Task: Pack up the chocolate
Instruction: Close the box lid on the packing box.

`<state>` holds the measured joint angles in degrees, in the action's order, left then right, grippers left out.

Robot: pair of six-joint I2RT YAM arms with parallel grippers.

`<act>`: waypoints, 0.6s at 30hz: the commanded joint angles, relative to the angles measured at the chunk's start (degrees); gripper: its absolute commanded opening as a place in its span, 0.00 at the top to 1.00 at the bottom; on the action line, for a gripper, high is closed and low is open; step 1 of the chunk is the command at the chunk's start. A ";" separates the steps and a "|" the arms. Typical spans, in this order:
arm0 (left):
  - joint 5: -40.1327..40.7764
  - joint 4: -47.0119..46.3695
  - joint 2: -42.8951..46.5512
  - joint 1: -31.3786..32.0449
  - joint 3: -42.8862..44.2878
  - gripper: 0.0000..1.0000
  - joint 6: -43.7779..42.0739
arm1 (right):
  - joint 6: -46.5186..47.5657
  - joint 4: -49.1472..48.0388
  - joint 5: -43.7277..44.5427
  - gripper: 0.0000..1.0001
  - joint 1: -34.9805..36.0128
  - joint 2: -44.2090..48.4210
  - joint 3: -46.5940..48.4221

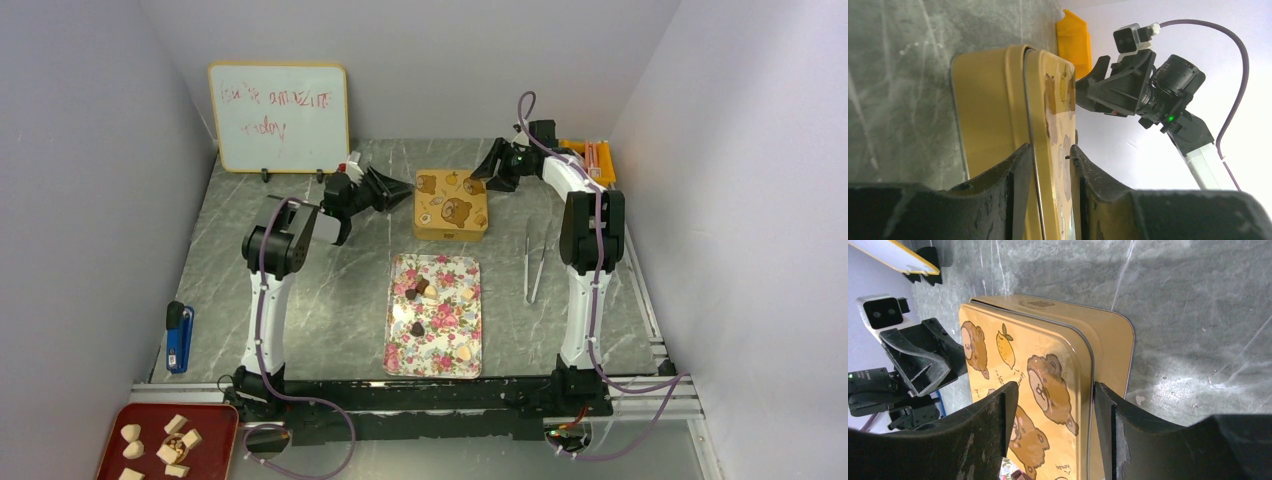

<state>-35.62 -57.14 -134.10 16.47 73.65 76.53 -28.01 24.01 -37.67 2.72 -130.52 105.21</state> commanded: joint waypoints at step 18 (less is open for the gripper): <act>-2.51 1.38 6.01 -1.37 -3.82 0.60 -4.19 | 0.50 -0.75 1.46 0.39 1.76 1.76 2.12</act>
<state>-36.21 -55.29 -132.49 14.96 71.24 74.98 -28.01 24.16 -36.25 3.97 -130.52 105.97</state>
